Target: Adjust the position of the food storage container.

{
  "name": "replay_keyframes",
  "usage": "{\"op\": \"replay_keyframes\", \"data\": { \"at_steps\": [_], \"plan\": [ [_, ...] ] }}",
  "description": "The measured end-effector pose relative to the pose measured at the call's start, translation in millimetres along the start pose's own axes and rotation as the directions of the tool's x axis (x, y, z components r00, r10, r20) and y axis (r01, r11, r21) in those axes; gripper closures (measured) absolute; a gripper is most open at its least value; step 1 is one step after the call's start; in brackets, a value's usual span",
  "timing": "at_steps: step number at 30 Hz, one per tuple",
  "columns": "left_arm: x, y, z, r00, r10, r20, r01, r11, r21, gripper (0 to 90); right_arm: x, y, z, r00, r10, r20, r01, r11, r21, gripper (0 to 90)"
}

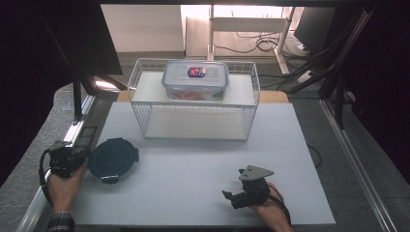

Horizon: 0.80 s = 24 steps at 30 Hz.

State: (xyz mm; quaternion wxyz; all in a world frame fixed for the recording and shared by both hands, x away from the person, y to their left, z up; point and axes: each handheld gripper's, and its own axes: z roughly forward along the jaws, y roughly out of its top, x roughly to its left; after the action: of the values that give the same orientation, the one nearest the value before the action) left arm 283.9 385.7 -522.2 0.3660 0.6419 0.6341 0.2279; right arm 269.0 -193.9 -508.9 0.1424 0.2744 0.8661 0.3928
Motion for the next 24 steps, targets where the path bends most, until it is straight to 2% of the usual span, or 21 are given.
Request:
{"op": "replay_keyframes", "data": {
  "at_steps": [3, 6, 9, 11, 15, 19, 24],
  "plan": [
    [2.0, 0.6, 2.4, 0.9992, -0.031, 0.027, 0.030, 0.9995, 0.003, 90.0, 0.0, -0.1, 0.9, 1.0000, -0.004, 0.001, 0.004, 1.000, 0.004, 4.6],
    [-2.5, 1.1, 6.2, 0.9986, -0.029, 0.043, 0.028, 0.9995, 0.017, 90.0, -0.7, 0.0, 2.1, 1.0000, -0.003, 0.000, 0.003, 1.000, 0.010, 4.7],
    [-12.0, 2.5, 12.3, 0.9971, -0.007, 0.076, 0.004, 0.9993, 0.038, 90.0, -0.7, 0.2, 3.2, 1.0000, -0.004, 0.003, 0.004, 1.000, 0.013, 4.7],
    [-18.5, 4.4, 13.5, 0.9955, 0.002, 0.095, -0.006, 0.9994, 0.033, 90.0, -0.5, 0.2, 3.3, 1.0000, -0.006, 0.004, 0.006, 1.000, 0.015, 4.7],
    [-32.7, 8.0, 14.9, 0.9945, 0.022, 0.103, -0.024, 0.9995, 0.019, 90.0, -1.0, 0.0, 2.9, 1.0000, -0.007, 0.006, 0.007, 1.000, 0.016, 4.7],
    [-44.0, 8.4, 18.7, 0.9897, 0.031, 0.140, -0.035, 0.9991, 0.026, 90.0, -1.2, 0.0, 2.5, 0.9999, -0.007, 0.007, 0.007, 1.000, 0.017, 4.7],
    [-62.3, 8.7, 21.5, 0.9857, 0.051, 0.160, -0.059, 0.9975, 0.040, 90.0, -1.0, -0.1, 3.0, 1.0000, -0.007, 0.005, 0.007, 1.000, 0.021, 4.7]
  ]
}}
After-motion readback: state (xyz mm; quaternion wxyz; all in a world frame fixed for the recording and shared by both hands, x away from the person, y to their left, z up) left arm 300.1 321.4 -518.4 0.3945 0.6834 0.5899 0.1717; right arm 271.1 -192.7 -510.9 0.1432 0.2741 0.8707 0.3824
